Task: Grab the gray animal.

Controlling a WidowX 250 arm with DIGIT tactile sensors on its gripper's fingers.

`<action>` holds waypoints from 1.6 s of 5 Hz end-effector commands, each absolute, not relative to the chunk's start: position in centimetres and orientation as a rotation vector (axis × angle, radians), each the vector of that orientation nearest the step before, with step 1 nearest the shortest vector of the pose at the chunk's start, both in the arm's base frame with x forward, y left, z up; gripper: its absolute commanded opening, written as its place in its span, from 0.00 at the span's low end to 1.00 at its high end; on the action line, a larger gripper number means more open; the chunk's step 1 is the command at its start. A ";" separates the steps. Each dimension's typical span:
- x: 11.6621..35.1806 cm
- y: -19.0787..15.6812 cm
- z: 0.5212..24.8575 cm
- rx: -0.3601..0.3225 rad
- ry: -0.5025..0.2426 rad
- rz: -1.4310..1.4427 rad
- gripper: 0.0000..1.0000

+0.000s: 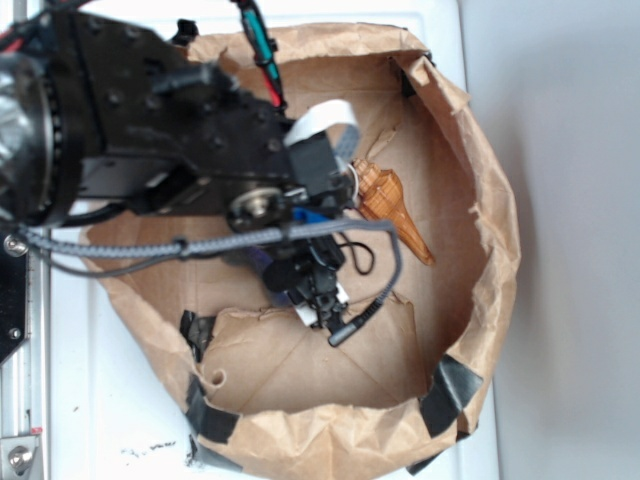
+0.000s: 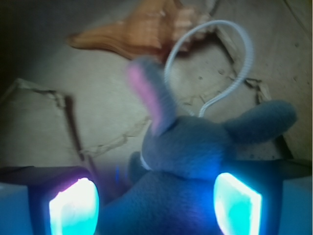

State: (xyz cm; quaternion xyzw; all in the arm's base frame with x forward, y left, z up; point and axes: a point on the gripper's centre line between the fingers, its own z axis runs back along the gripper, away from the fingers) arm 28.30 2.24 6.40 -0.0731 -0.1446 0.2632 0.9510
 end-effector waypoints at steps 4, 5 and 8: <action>27.5 1.6 5.7 -0.097 -0.385 0.532 0.00; 27.0 1.1 9.1 -0.144 -0.342 0.499 0.00; 27.5 -2.2 17.6 -0.140 -0.304 0.477 0.00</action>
